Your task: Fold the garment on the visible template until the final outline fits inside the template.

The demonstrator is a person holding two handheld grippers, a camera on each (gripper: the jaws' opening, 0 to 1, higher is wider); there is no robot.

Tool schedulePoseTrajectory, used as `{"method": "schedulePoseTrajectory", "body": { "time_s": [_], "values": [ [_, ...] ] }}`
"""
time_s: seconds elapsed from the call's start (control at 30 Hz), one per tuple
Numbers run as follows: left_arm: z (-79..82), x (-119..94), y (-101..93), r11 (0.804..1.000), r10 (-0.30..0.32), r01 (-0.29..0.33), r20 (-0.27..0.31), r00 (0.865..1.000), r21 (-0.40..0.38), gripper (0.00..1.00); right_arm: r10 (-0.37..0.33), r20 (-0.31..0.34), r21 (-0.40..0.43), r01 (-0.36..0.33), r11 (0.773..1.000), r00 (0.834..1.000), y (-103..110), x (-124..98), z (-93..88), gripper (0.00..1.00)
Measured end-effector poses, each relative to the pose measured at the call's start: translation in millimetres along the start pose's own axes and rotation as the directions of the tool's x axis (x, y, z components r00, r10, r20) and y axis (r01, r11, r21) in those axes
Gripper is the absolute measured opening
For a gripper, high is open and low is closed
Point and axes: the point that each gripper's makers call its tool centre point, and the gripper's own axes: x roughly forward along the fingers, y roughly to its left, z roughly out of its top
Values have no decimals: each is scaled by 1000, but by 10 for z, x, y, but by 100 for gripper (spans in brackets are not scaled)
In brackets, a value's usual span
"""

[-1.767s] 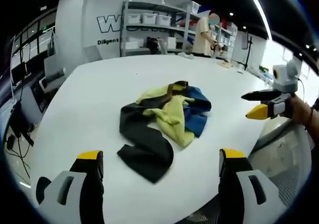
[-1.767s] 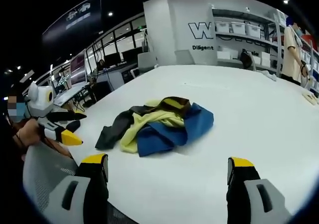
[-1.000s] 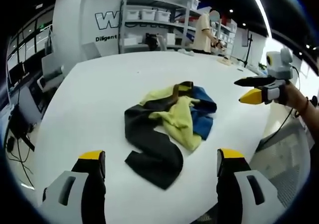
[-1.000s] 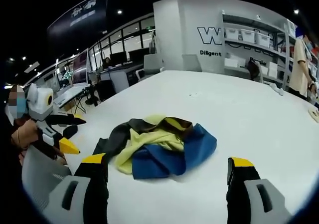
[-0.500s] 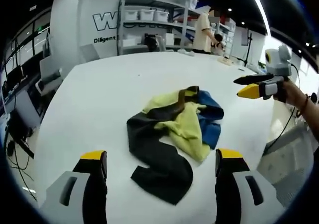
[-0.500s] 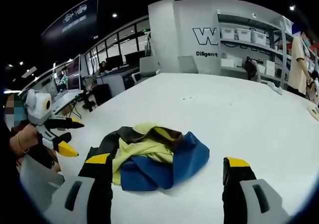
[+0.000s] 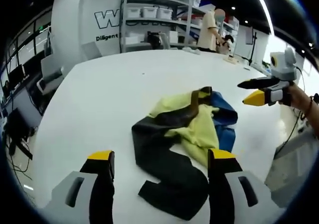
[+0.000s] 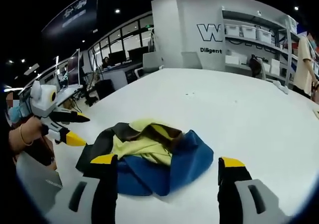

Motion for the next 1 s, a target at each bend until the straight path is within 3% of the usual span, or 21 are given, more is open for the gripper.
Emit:
{"method": "schedulePoseTrajectory", "body": {
  "time_s": [0.37, 0.57, 0.73, 0.83, 1.0],
  "values": [
    [88, 347, 54, 999, -21, 21, 1, 1000, -24, 61, 8, -4, -23, -8, 1000, 1000, -42, 198, -70, 66],
    [-41, 474, 75, 1000, -14, 14, -51, 999, -5, 49, 14, -38, -18, -15, 1000, 999, -54, 325, -191, 61],
    [-70, 567, 122, 1000, 6, -7, -50, 999, -11, 45, 2, -76, -36, -5, 999, 997, -79, 395, -315, 55],
    [-66, 609, 131, 1000, 14, -14, -46, 999, 4, 39, -18, -95, -64, 12, 998, 995, -105, 413, -382, 49],
    [-131, 678, 192, 997, 38, -34, -68, 997, 66, 19, -86, -158, -170, 59, 984, 984, -213, 428, -537, 33]
  ]
}}
